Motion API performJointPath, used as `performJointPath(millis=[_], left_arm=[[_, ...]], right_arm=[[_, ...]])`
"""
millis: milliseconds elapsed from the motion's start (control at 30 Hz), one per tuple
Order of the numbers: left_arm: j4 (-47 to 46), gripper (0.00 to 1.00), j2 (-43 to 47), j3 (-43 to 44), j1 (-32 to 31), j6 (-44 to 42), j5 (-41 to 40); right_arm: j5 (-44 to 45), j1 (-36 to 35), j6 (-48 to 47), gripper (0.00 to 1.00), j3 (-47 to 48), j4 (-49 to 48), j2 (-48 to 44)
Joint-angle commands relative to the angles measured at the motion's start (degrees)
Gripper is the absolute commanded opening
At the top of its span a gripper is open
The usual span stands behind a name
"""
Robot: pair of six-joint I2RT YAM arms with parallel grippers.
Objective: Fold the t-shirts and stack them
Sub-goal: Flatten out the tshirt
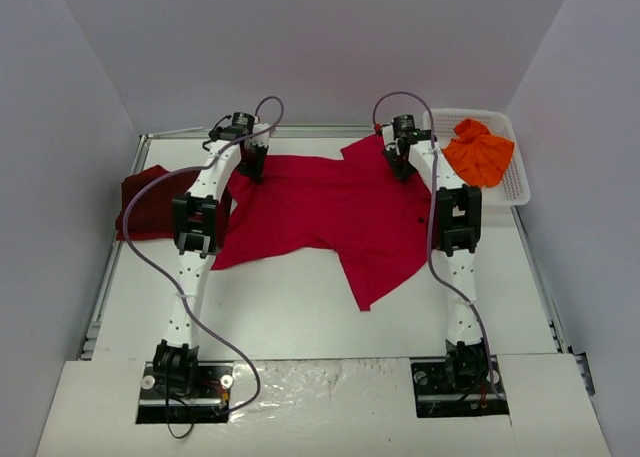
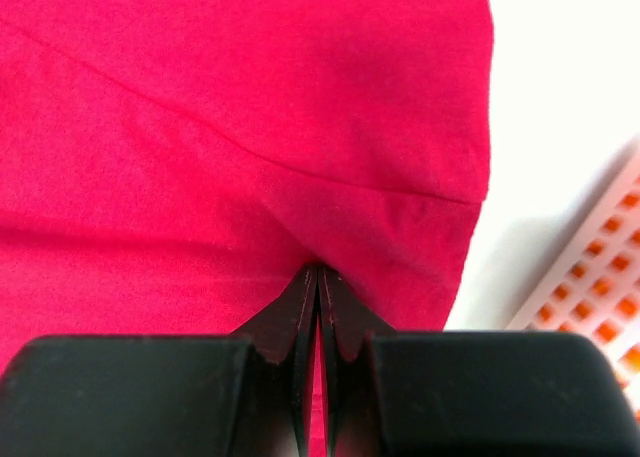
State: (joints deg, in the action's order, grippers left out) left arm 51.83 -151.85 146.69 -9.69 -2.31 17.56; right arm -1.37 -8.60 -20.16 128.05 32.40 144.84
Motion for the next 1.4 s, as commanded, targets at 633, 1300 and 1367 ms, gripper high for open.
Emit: performJointPath(millis=[633,1300,1367], left_arm=[[-11.32,0.02,-0.74,11.86,-1.55,3.98,-5.88],[-6.22,0.24,54.09,-47.0,0.19,-5.78,-5.0],[-7.44,0.23,56.92,-55.0,1.77,-5.69,-4.03]], right_arm=[[5.33,-0.71,1.61,0.09,8.81,-7.96,4.86],[-13.74,-7.22,-2.68,0.45,-29.93,-0.87,-39.17],[-17.26,-7.48,-3.13,0.42,-35.55,-0.06,-41.46]])
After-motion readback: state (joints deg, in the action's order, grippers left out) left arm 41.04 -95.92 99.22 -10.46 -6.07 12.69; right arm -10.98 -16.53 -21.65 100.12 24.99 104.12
